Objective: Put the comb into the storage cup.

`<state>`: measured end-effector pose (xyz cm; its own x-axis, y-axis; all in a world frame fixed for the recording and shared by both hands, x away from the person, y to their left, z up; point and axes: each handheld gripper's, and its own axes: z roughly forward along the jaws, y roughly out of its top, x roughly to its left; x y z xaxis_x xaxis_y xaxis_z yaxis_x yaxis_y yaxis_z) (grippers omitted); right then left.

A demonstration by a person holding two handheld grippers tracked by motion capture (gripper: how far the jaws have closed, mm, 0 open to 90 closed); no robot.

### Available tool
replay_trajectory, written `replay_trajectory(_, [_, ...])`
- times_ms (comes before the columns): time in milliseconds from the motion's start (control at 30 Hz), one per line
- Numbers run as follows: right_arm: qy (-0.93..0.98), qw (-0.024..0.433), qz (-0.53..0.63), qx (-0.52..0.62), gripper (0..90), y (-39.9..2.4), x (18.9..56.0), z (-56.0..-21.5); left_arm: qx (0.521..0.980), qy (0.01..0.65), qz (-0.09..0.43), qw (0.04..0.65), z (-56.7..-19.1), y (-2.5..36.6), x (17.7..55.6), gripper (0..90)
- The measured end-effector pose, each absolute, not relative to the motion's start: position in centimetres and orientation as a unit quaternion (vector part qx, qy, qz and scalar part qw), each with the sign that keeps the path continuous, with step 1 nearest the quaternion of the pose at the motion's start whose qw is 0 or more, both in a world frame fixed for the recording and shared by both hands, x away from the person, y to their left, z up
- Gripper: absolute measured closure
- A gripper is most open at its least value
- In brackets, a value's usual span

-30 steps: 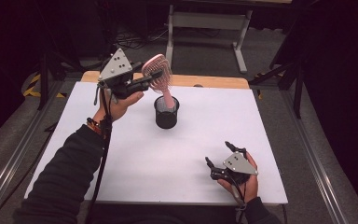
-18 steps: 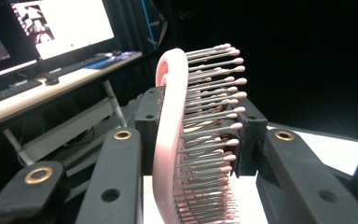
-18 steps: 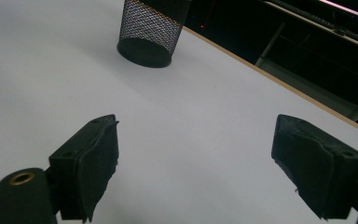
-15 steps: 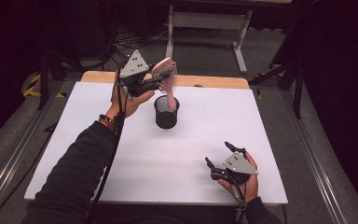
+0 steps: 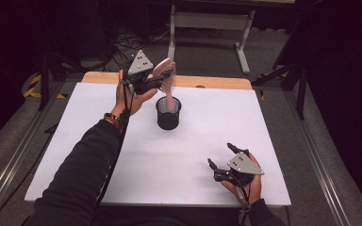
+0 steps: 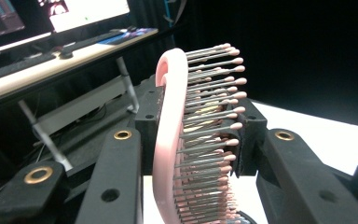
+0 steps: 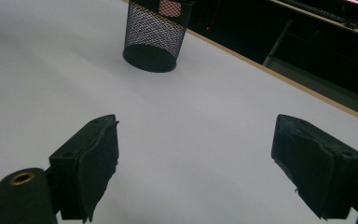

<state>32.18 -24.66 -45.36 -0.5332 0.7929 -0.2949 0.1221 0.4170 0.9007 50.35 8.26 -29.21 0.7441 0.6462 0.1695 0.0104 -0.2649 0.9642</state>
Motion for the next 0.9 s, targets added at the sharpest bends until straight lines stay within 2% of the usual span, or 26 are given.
replay_trajectory(333, [0.755, 0.373, 0.446, 0.304, 15.5, -24.7, 32.3, -45.4, 0.757, 0.244, 0.259, 0.548, -31.6, 8.1, 51.5, 63.5])
replay_trajectory(900, [0.753, 0.375, 0.444, 0.309, 15.3, -24.7, 32.3, -45.5, 0.771, 0.251, 0.235, 0.536, -33.3, 7.5, 51.7, 63.5])
